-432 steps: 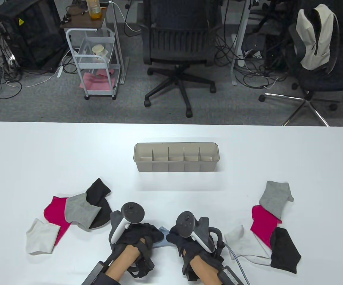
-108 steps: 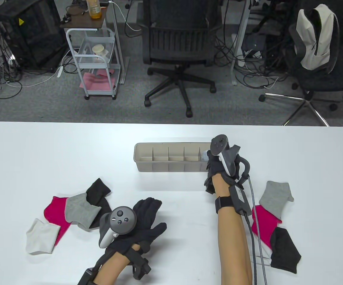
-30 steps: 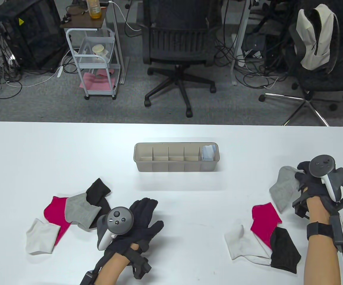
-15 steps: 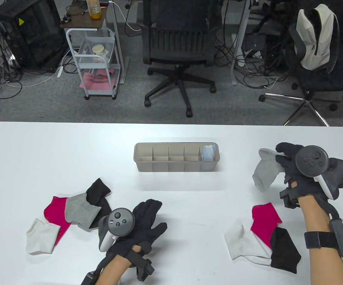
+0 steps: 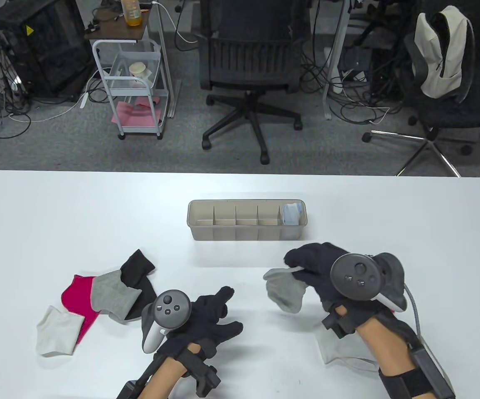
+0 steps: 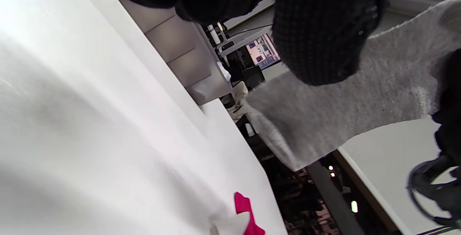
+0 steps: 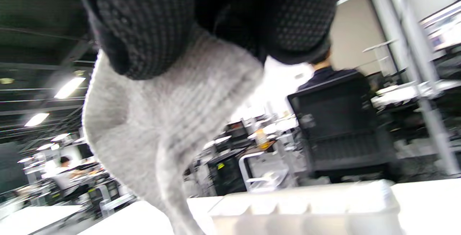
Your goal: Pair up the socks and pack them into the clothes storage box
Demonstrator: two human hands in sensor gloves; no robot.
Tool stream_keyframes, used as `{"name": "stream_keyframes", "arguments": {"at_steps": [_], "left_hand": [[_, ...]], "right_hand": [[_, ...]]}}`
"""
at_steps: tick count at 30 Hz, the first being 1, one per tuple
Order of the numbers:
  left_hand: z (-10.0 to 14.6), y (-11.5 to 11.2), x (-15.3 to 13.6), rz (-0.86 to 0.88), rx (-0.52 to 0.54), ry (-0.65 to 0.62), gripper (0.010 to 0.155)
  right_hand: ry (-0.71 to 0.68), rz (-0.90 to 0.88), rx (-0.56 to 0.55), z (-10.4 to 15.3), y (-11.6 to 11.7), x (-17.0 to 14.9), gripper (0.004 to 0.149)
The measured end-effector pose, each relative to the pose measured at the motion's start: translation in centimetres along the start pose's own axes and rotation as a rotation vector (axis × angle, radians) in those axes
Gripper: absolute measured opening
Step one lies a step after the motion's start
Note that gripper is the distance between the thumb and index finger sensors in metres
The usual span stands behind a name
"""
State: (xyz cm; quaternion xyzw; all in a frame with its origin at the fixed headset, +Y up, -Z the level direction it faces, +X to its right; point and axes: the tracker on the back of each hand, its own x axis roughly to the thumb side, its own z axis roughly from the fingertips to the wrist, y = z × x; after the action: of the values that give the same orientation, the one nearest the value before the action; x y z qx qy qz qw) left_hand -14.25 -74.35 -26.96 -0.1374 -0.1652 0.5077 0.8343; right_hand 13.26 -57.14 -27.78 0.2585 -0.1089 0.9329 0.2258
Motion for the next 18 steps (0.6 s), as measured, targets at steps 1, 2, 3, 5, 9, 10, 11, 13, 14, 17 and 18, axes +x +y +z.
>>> {"name": "stream_keyframes", "arguments": {"at_steps": [1, 2, 3, 5, 9, 10, 11, 13, 14, 17, 18], "left_hand": [[0.0, -0.1, 0.0, 0.006, -0.009, -0.003, 0.090], [0.0, -0.3, 0.0, 0.007, -0.021, 0.000, 0.090], [0.0, -0.6, -0.1, -0.002, -0.032, 0.003, 0.089], [-0.1, -0.9, 0.0, -0.037, -0.030, 0.011, 0.086], [0.0, -1.2, 0.0, -0.123, -0.024, 0.042, 0.052], [0.1, -1.3, 0.0, -0.157, -0.022, 0.063, 0.050], [0.2, -1.3, 0.0, -0.183, -0.015, 0.081, 0.053], [0.3, -1.4, -0.2, -0.236, -0.012, 0.116, 0.037], [0.4, -1.5, -0.4, -0.237, -0.012, 0.134, 0.036], [0.2, -1.9, -1.2, -0.249, -0.046, 0.224, 0.036], [0.2, -2.1, -1.5, -0.251, -0.052, 0.248, 0.036]], "right_hand": [[-0.012, -0.012, 0.006, 0.0, 0.5, 0.4, 0.039], [-0.022, -0.024, 0.022, 0.1, 0.9, 0.8, 0.039], [-0.053, -0.037, 0.060, 0.1, 1.7, 1.5, 0.039], [-0.089, -0.058, 0.075, 0.1, 2.7, 2.4, 0.040], [-0.110, -0.118, 0.084, -0.1, 3.7, 3.3, 0.040], [-0.101, -0.111, 0.073, -0.3, 3.8, 3.3, 0.040], [-0.091, -0.097, 0.061, -0.4, 3.9, 3.3, 0.040], [-0.037, -0.043, 0.028, -0.8, 4.3, 2.9, 0.040], [-0.012, -0.025, 0.016, -1.0, 4.5, 2.7, 0.040], [0.093, 0.022, 0.014, -1.9, 6.0, 1.3, 0.040], [0.123, 0.032, 0.020, -2.2, 6.6, 0.9, 0.040]]}}
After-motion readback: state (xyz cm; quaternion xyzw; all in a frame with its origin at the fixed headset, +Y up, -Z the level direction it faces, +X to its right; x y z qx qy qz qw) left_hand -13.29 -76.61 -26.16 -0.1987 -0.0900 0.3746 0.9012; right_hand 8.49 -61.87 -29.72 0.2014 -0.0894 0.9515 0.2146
